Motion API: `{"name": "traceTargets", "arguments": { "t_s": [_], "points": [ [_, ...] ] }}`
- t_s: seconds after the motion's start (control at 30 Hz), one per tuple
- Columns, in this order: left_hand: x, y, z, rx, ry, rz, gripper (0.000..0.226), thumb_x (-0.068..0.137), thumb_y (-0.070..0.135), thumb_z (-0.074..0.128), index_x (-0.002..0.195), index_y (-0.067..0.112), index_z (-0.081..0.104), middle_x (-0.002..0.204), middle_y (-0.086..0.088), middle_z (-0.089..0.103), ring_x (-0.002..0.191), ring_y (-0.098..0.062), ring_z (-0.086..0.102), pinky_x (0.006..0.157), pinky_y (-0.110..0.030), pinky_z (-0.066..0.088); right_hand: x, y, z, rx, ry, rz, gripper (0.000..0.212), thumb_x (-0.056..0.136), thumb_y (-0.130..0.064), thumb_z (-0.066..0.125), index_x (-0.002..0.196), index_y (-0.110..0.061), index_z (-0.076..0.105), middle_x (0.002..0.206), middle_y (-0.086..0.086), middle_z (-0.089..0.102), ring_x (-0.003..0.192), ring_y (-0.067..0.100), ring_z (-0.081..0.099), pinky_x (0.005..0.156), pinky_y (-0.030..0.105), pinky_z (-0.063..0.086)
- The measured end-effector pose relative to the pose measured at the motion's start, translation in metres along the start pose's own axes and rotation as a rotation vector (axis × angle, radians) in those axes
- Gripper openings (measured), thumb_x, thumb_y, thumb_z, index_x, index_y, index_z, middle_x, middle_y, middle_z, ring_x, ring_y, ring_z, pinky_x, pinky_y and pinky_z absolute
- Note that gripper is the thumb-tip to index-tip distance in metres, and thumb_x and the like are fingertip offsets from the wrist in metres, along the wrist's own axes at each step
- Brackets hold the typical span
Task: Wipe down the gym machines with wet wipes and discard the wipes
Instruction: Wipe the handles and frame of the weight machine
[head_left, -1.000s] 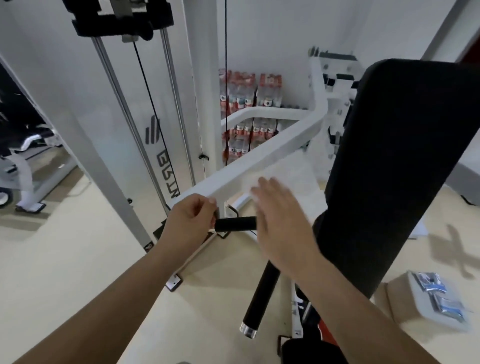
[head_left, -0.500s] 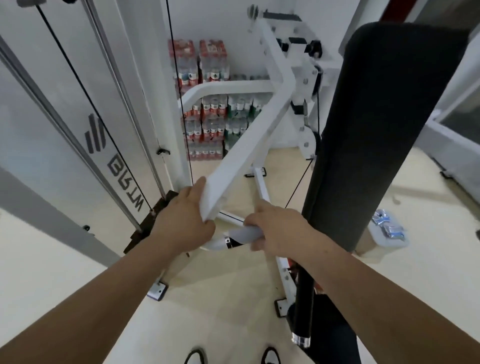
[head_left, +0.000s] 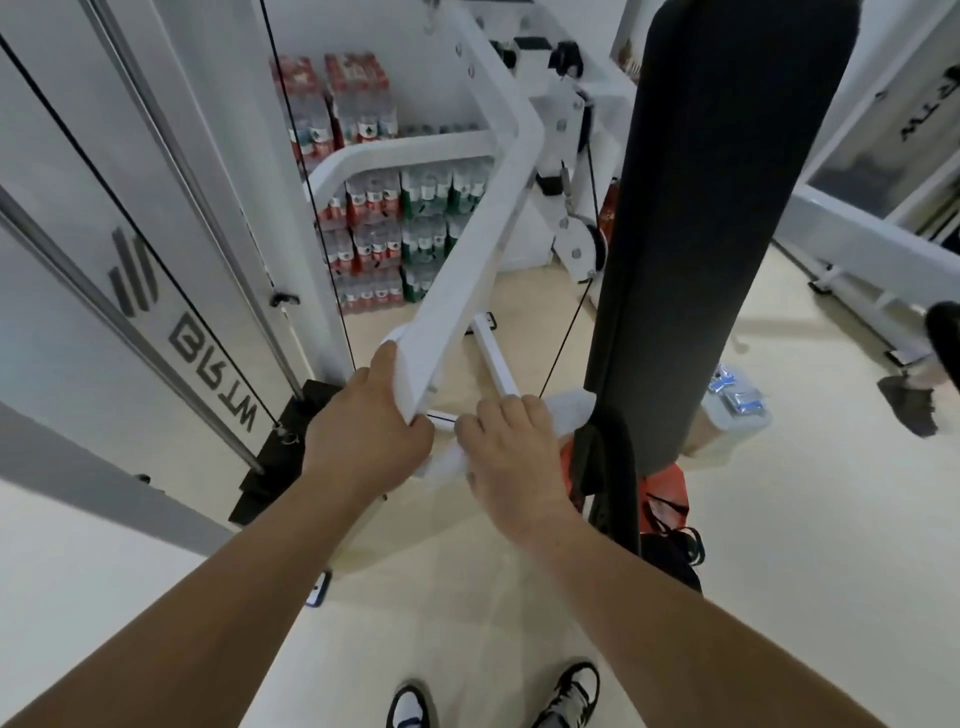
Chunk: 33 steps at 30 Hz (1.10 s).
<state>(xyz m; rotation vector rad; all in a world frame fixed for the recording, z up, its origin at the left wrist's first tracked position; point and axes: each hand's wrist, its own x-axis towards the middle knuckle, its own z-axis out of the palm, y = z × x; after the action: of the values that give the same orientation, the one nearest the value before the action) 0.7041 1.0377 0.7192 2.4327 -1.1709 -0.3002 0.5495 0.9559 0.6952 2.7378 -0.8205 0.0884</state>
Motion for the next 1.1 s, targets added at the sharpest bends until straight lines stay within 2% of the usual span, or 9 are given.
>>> {"name": "traceTargets", "arguments": {
  "t_s": [0.13,0.23,0.4,0.5,0.73,0.77,0.87,0.97,1.1],
  "points": [
    [-0.002,0.001,-0.001,-0.037,0.021,0.006,0.074,0.084,0.044,0.058,0.148,0.035,0.021,0.114,0.002,0.058,0.086,-0.024,0.058,0.070,-0.040,0.055,0.009,-0.005,-0.005,-0.005,0.059,-0.126,0.020,0.061,-0.006,0.062,0.074,-0.020,0.056,0.065,-0.002,0.049,0.061,0.024,0.049,0.065,0.036,0.042],
    [-0.001,0.002,-0.005,-0.065,-0.003,-0.010,0.071,0.083,0.043,0.060,0.145,0.037,0.026,0.102,0.004,0.057,0.081,-0.023,0.058,0.069,-0.040,0.055,0.040,0.015,-0.032,0.020,-0.415,-0.309,0.005,0.080,-0.017,0.060,0.084,-0.020,0.059,0.069,-0.004,0.052,0.059,0.019,0.050,0.056,0.031,0.038],
    [-0.001,0.000,-0.007,-0.109,-0.020,-0.023,0.070,0.082,0.040,0.062,0.143,0.040,0.027,0.099,0.007,0.056,0.083,-0.021,0.059,0.071,-0.039,0.055,0.078,0.019,-0.045,0.189,-0.993,-0.164,0.015,0.074,-0.021,0.068,0.075,-0.017,0.053,0.073,-0.002,0.054,0.065,0.019,0.052,0.062,0.033,0.045],
    [0.000,0.002,-0.007,-0.118,-0.015,-0.019,0.067,0.082,0.037,0.061,0.140,0.041,0.029,0.095,0.008,0.055,0.082,-0.022,0.059,0.069,-0.039,0.055,0.072,0.018,-0.050,0.162,-0.879,-0.185,0.008,0.077,-0.018,0.060,0.076,-0.017,0.052,0.073,-0.002,0.054,0.061,0.019,0.052,0.060,0.031,0.045],
    [-0.001,-0.001,-0.005,-0.102,-0.019,-0.005,0.069,0.087,0.043,0.060,0.146,0.035,0.026,0.103,0.003,0.056,0.085,-0.023,0.058,0.073,-0.041,0.056,0.007,0.022,0.000,-0.057,0.086,-0.218,0.021,0.068,-0.008,0.071,0.076,-0.020,0.056,0.067,-0.002,0.048,0.062,0.022,0.048,0.062,0.034,0.036],
    [-0.001,-0.001,-0.005,-0.103,-0.023,-0.003,0.069,0.087,0.043,0.060,0.146,0.035,0.026,0.103,0.003,0.056,0.085,-0.023,0.058,0.073,-0.041,0.056,0.007,0.031,-0.001,-0.032,0.079,-0.220,0.019,0.071,-0.010,0.070,0.082,-0.019,0.058,0.071,-0.002,0.051,0.066,0.022,0.050,0.064,0.035,0.037],
    [0.000,-0.001,-0.005,-0.103,-0.033,0.001,0.069,0.087,0.043,0.060,0.146,0.033,0.027,0.101,0.003,0.056,0.083,-0.022,0.059,0.070,-0.041,0.056,0.024,0.069,-0.025,0.020,-0.346,-0.048,0.014,0.087,-0.021,0.063,0.101,-0.019,0.061,0.083,-0.003,0.056,0.078,0.021,0.057,0.069,0.035,0.046],
    [0.000,0.000,-0.005,-0.095,-0.022,-0.007,0.068,0.087,0.041,0.059,0.146,0.033,0.027,0.096,0.004,0.055,0.080,-0.021,0.059,0.068,-0.040,0.056,0.043,0.089,-0.040,0.203,-0.673,0.113,0.011,0.082,-0.023,0.064,0.091,-0.018,0.063,0.082,-0.003,0.062,0.077,0.018,0.064,0.068,0.031,0.055],
    [0.002,0.002,-0.003,-0.083,0.001,0.009,0.067,0.086,0.039,0.057,0.146,0.031,0.027,0.094,0.005,0.053,0.078,-0.020,0.059,0.062,-0.037,0.054,0.051,0.065,-0.055,0.055,-0.710,0.023,0.014,0.087,-0.022,0.065,0.100,-0.018,0.065,0.077,-0.003,0.054,0.081,0.019,0.062,0.075,0.034,0.052]
  ]
}}
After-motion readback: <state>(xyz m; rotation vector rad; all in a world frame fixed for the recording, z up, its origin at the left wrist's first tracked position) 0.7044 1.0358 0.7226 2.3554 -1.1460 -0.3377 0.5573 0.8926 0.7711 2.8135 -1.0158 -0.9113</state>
